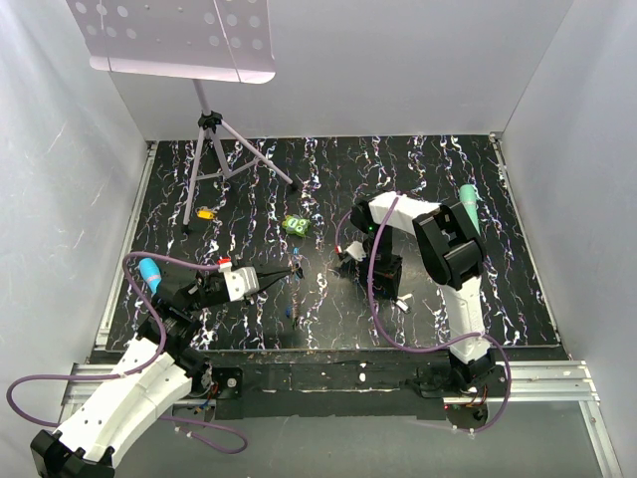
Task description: Put the keys on the keyring
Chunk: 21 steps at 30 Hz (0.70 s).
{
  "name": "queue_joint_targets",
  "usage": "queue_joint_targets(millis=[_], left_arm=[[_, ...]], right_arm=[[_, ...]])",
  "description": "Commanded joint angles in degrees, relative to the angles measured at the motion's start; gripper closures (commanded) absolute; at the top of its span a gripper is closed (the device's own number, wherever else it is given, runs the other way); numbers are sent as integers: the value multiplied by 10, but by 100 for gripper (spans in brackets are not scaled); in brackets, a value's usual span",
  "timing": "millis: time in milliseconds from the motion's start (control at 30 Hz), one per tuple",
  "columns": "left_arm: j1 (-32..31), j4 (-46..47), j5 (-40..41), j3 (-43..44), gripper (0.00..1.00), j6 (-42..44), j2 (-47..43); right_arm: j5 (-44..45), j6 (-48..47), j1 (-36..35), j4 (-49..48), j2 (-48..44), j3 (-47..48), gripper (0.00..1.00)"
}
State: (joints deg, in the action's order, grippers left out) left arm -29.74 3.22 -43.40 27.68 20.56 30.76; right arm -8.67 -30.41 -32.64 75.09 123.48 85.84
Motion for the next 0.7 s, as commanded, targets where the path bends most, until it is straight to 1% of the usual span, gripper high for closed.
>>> queue_joint_targets(millis=[0,67,200,433,667], left_arm=[[3,13,5,15,100,7,-2],[2,13,4,16,100,8,0],[2,13,5,16,100,6,-1],[3,13,4,16,100,6,0],[3,13,4,16,100,7,-1]], right_arm=[[1,8,0,37,4,27,99],[-3,9,0,37,7,29,98],[-5,11,0,37,11,28,93],[-13,17,0,37,18,28,91],[-16,20,0,37,18,34,84]])
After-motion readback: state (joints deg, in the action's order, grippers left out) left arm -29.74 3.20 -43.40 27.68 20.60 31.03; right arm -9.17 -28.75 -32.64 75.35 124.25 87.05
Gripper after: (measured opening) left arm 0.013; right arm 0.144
